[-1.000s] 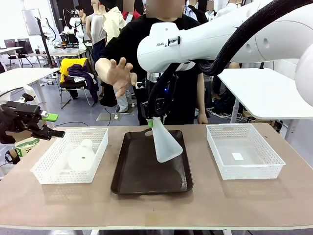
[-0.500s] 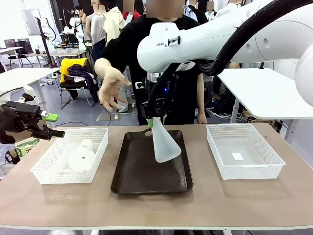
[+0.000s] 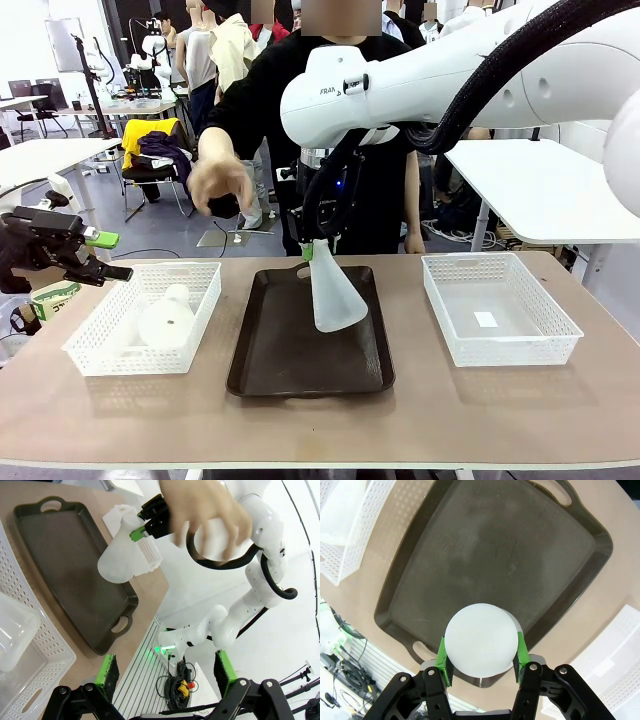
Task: Prepare the laboratory tools.
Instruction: Place the picked Big flask upright in the Handle tray as instructed by the person.
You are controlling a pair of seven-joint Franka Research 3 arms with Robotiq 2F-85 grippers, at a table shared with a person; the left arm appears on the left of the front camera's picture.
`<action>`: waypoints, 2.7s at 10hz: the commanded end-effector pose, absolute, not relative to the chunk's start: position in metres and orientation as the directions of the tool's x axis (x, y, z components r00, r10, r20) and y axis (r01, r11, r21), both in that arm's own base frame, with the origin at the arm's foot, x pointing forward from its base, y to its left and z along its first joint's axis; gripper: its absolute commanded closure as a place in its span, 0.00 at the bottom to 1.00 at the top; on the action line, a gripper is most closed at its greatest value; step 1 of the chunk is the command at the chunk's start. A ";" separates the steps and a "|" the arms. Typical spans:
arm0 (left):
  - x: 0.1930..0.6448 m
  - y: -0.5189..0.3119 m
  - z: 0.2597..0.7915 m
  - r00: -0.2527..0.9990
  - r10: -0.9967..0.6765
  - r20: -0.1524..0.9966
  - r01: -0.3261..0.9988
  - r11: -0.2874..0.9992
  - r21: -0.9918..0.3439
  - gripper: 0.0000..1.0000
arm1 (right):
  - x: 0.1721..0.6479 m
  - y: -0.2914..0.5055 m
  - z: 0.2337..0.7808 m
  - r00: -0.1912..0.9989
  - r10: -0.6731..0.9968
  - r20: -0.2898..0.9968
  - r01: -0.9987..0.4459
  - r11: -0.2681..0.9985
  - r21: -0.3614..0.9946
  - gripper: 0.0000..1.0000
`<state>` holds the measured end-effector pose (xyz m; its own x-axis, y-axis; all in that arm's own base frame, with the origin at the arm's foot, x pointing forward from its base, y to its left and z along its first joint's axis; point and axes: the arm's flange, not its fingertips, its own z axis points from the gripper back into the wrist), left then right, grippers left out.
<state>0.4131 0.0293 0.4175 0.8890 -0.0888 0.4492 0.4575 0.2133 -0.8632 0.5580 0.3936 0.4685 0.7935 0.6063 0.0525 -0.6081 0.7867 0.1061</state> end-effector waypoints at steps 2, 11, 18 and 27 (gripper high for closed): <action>0.413 0.030 0.419 0.882 -0.085 0.464 0.472 0.199 -0.859 0.00 | 0.557 0.392 0.467 0.794 0.604 0.060 -0.607 0.788 0.105 1.00; 0.413 0.030 0.419 0.882 -0.085 0.464 0.472 0.199 -0.859 0.00 | 0.557 0.392 0.467 0.794 0.604 0.060 -0.607 0.788 0.105 1.00; 0.413 0.030 0.419 0.882 -0.085 0.464 0.472 0.199 -0.859 0.00 | 0.547 0.375 0.472 0.686 0.684 0.249 -0.715 0.698 0.051 1.00; 0.413 0.030 0.419 0.882 -0.085 0.464 0.472 0.199 -0.859 0.00 | 0.556 0.325 0.431 0.264 0.644 0.718 -0.938 0.346 0.034 1.00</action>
